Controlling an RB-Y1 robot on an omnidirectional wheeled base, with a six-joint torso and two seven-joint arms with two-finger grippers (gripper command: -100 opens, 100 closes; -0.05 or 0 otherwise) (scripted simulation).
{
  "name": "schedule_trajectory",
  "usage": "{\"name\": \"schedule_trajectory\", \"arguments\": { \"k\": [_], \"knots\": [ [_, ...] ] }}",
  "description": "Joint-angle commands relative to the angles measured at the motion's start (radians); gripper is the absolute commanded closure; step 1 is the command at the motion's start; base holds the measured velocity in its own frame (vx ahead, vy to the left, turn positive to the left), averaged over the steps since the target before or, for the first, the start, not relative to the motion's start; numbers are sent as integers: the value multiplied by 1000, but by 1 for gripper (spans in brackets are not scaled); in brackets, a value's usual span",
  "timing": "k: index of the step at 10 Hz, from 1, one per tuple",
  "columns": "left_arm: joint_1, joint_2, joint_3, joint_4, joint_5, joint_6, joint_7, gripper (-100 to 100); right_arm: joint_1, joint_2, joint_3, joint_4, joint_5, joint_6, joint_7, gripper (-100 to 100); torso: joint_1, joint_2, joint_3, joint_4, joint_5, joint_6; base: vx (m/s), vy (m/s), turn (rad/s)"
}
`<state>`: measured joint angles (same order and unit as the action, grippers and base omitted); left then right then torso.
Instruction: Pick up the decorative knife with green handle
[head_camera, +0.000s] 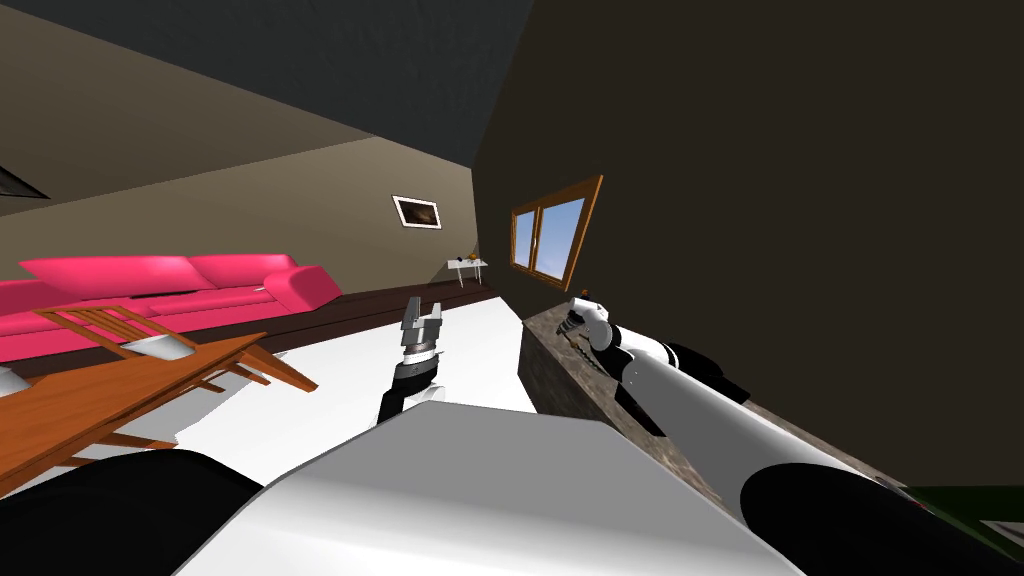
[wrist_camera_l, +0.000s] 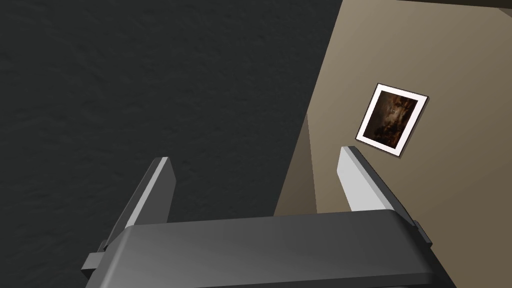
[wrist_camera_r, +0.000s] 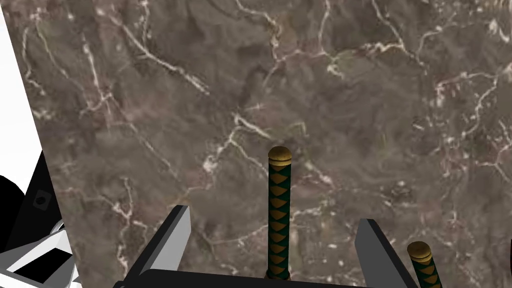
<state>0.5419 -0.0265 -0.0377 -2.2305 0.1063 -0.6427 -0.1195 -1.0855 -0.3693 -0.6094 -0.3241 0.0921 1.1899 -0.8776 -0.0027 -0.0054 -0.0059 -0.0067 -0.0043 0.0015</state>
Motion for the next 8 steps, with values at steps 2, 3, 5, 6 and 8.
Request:
{"name": "schedule_trajectory", "arguments": {
  "k": [2,3,5,6,8],
  "knots": [
    [0,0,0,0,0,0,0,0,-4,-2,0,83,0,-8,-1,-100,0,0,0,0,0,0,-2,-2,-35],
    [0,0,0,0,0,0,0,0,33,14,3,12,-8,-17,11,-100,0,1,0,0,0,0,9,3,9],
    [0,0,0,0,0,0,0,0,41,17,5,12,-11,-30,15,-100,0,0,0,0,0,0,9,4,1],
    [0,0,0,0,0,0,0,0,41,17,5,12,-11,-30,15,-100,0,0,0,0,0,0,10,5,-2],
    [0,0,0,0,0,0,0,0,39,15,5,16,-10,-33,14,100,0,0,0,0,0,0,0,0,0]
  ]
}}
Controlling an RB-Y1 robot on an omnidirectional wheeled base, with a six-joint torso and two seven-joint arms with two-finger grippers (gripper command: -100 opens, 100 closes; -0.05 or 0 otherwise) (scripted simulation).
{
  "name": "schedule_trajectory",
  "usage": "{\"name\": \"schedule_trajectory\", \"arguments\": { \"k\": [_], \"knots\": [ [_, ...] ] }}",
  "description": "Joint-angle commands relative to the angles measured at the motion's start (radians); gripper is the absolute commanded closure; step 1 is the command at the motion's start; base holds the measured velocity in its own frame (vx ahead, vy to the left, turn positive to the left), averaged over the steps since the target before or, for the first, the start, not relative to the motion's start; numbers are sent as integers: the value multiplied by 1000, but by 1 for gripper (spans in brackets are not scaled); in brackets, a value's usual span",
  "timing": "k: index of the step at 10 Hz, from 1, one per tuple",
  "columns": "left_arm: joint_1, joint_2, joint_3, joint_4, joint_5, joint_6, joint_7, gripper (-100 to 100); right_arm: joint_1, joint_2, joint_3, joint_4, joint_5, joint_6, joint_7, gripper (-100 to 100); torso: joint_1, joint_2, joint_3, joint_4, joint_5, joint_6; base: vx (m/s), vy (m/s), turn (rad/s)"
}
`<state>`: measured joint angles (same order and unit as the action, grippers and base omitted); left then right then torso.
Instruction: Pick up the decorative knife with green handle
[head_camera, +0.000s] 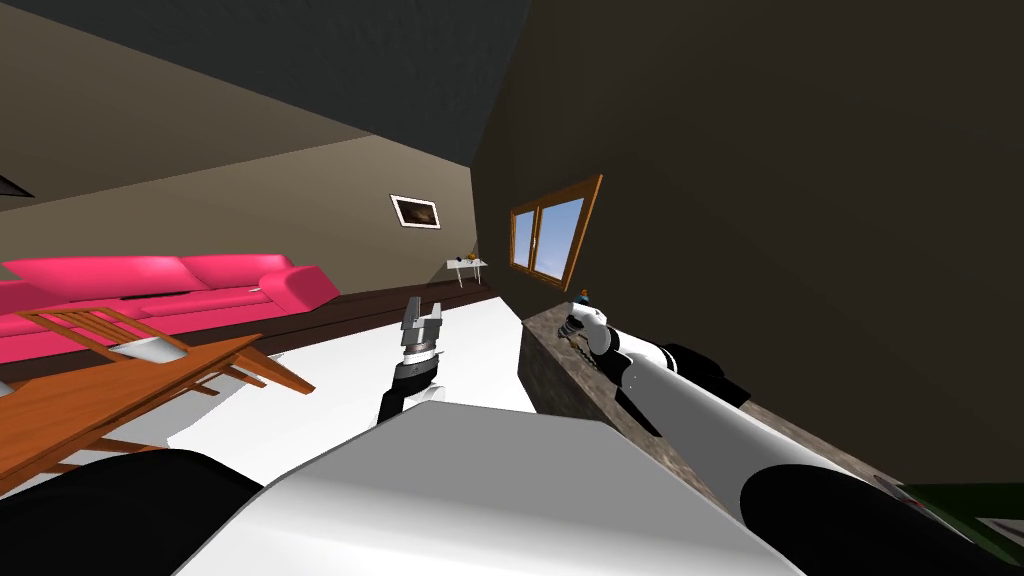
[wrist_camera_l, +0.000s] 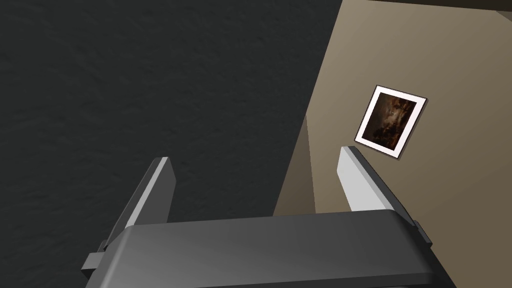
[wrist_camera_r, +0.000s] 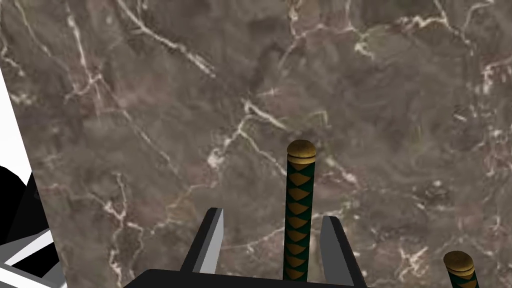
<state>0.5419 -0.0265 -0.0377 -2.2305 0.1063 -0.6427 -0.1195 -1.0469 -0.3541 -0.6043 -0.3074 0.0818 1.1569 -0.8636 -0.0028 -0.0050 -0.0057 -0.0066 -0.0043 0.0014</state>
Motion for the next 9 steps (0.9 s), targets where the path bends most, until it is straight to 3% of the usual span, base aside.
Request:
{"name": "schedule_trajectory", "arguments": {
  "k": [1,4,5,6,9],
  "knots": [
    [0,0,0,0,0,0,0,0,0,0,0,0,0,0,0,100,0,0,0,0,0,0,3,-5,-11],
    [0,0,0,0,0,0,0,0,-1,-1,1,0,1,0,1,100,0,-1,-1,-1,-1,0,0,0,0],
    [0,0,0,0,0,0,0,0,-1,-1,1,0,1,0,1,0,0,-1,-1,-1,-1,0,0,0,0],
    [0,0,0,0,0,0,0,0,-13,-3,-4,-4,5,29,-6,100,0,-1,-1,-1,-1,0,-8,5,-15],
    [0,0,0,0,0,0,0,0,-23,-6,-6,-4,9,46,-11,100,0,0,0,0,-1,0,-11,-6,5]
  ]
}}
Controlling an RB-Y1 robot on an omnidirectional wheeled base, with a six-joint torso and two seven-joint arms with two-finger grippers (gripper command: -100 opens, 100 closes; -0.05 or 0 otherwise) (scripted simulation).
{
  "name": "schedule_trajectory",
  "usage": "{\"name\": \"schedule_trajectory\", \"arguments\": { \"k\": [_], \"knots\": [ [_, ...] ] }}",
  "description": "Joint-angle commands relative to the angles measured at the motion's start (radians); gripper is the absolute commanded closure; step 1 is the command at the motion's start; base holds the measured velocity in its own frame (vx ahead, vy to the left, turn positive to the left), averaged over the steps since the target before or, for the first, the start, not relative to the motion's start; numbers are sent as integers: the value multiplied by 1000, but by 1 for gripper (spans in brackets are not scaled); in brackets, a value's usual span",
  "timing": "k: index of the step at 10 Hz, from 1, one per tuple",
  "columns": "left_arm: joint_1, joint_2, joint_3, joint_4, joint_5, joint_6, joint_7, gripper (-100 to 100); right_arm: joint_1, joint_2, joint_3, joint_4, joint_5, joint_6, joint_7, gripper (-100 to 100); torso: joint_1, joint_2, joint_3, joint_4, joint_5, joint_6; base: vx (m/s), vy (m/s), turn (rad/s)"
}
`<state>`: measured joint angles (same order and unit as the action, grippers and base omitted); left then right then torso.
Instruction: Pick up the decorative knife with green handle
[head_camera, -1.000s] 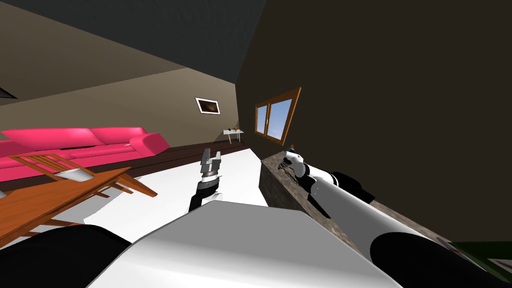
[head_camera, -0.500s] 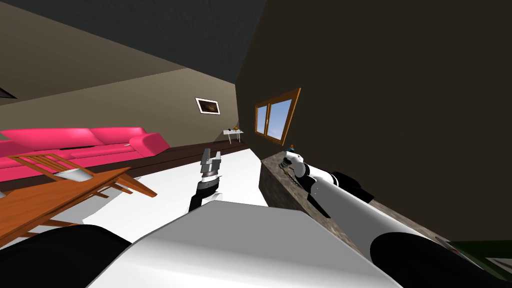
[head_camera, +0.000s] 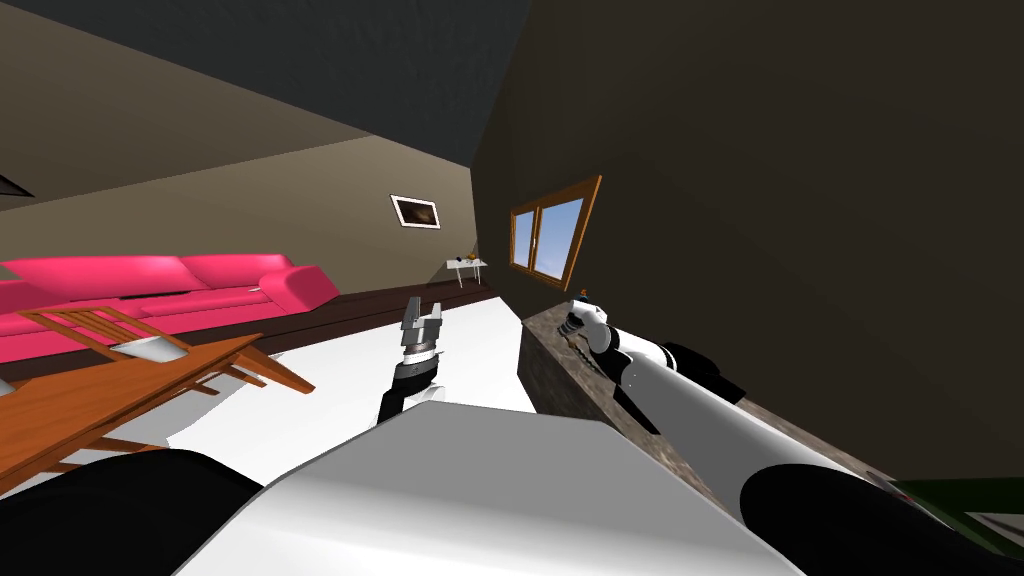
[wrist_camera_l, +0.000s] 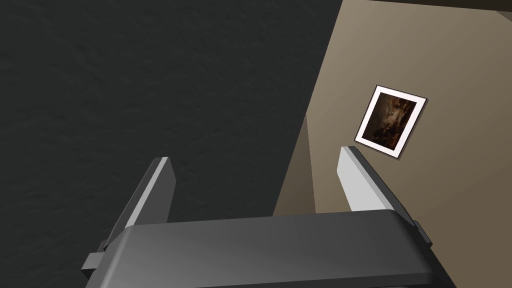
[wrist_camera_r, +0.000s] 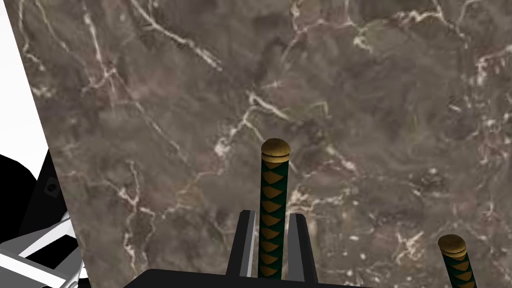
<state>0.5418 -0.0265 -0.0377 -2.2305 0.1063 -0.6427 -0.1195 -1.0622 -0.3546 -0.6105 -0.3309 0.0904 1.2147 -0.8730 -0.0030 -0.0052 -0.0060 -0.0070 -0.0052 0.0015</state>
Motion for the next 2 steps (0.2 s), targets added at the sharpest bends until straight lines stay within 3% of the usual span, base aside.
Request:
{"name": "schedule_trajectory", "arguments": {
  "k": [1,2],
  "knots": [
    [0,0,0,0,0,0,0,0,0,0,0,0,0,0,0,100,0,0,0,0,0,0,0,0,0],
    [0,0,0,0,0,0,0,0,-1,-1,0,4,0,-2,-1,0,0,0,0,0,0,0,0,0,0]
  ]
}}
